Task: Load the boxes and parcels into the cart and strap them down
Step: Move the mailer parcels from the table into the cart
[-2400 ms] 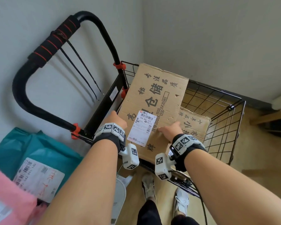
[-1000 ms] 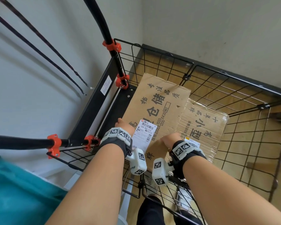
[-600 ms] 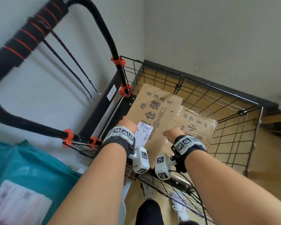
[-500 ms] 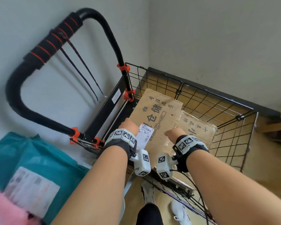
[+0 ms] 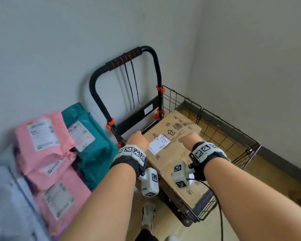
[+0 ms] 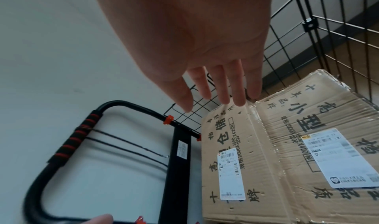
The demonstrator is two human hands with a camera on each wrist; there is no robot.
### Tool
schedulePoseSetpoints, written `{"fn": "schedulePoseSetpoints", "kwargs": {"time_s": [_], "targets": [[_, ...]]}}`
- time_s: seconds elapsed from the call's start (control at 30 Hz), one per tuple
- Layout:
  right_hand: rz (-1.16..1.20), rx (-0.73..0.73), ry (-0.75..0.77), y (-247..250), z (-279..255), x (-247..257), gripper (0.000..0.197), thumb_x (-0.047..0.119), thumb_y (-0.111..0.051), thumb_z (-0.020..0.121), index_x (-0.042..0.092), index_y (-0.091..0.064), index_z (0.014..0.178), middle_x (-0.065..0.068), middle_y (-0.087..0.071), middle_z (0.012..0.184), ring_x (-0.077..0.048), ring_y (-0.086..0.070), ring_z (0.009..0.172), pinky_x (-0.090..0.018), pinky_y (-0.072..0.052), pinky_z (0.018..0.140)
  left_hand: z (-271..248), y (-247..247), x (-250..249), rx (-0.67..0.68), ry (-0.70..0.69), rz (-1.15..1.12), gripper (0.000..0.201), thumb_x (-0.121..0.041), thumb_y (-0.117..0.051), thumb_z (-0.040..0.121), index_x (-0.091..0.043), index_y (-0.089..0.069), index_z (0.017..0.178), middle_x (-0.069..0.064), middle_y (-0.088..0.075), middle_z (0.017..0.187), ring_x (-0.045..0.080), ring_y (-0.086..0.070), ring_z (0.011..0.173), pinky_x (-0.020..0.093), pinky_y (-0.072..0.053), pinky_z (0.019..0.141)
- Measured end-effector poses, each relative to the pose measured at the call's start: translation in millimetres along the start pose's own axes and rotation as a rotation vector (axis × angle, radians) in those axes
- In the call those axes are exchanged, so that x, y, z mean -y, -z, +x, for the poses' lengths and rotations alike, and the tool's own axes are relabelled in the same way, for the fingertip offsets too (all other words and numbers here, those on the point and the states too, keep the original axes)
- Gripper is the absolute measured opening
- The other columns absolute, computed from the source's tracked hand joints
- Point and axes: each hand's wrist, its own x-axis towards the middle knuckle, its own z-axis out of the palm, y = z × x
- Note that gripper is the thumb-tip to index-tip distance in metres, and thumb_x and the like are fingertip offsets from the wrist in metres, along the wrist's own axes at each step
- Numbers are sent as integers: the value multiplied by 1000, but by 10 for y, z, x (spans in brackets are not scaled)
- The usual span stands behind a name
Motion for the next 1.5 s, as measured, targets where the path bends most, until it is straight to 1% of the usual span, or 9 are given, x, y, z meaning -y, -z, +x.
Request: {"fn": "schedulePoseSetpoints", "kwargs": {"time_s": [0.1, 0.4, 0.7, 0.83, 0.97, 1.1, 1.2, 1.27, 1.5], "targets": [[-119, 21, 80, 4, -307, 95, 36, 27, -50, 98, 2, -54, 124, -13, -59, 115, -28, -58, 105, -34, -50, 85, -354, 69, 211, -78, 4, -51, 49, -15, -43, 96, -14, -36, 145, 10, -44, 145, 30, -45, 131, 37, -40, 103], [-390, 6, 451, -453, -1154, 651, 40, 7, -52, 94, 8, -47, 133, -11, -56, 129, -26, -55, 118, -33, -46, 98, -1149, 459, 1091, -400, 107, -248, 41, -14, -44, 94, -17, -50, 135, 6, -50, 140, 26, -49, 126, 33, -39, 102], [-131, 116, 633, -1633, -1762, 1191, 32, 18, -58, 89, 3, -63, 116, -16, -65, 117, -33, -62, 107, -38, -49, 91, -1649, 799, 2437, -657, 288, -416, 37, -7, -44, 90, -18, -62, 120, 6, -59, 127, 28, -55, 115, 29, -42, 93], [-135, 154, 642, -2276, -2122, 1360, 28, 13, -57, 88, 8, -56, 116, -11, -59, 108, -30, -58, 102, -29, -42, 81, -1892, 855, 3204, -656, 369, -416, 36, -8, -44, 89, -14, -62, 120, 8, -59, 127, 28, -56, 115, 31, -43, 95], [-176, 234, 651, -2932, -2536, 1532, 50, 12, -55, 88, 7, -47, 137, -13, -56, 132, -30, -55, 119, -35, -44, 100, -2109, 913, 4036, -625, 486, -391, 39, -10, -44, 90, -17, -59, 125, 7, -56, 132, 26, -54, 119, 31, -41, 98], [-200, 259, 691, -3566, -2888, 1661, 46, 12, -57, 87, 4, -50, 132, -15, -60, 126, -30, -58, 110, -34, -47, 92, -2257, 1010, 4713, -556, 556, -360, 41, -11, -47, 90, -15, -56, 130, 9, -53, 134, 28, -53, 121, 33, -42, 99], [-220, 294, 682, -3948, -3079, 1709, 49, 13, -56, 90, 8, -45, 137, -13, -59, 125, -26, -59, 104, -29, -44, 80, -2313, 1059, 5061, -515, 583, -340, 41, -9, -45, 91, -11, -55, 130, 11, -54, 133, 30, -55, 118, 32, -45, 92], [-241, 297, 666, -4163, -3141, 1732, 50, 15, -55, 90, 11, -44, 139, -12, -58, 127, -27, -57, 111, -30, -46, 85, -2314, 1062, 5239, -493, 586, -338, 38, -7, -44, 91, -7, -56, 127, 12, -56, 130, 30, -57, 116, 30, -45, 85], [-319, 290, 658, -4560, -3111, 1918, 49, 15, -52, 92, 11, -41, 140, -11, -53, 134, -27, -54, 117, -26, -39, 82, -2123, 911, 5679, -396, 636, -453, 47, -9, -44, 90, -10, -47, 137, 13, -47, 140, 30, -50, 124, 34, -43, 99]]}}
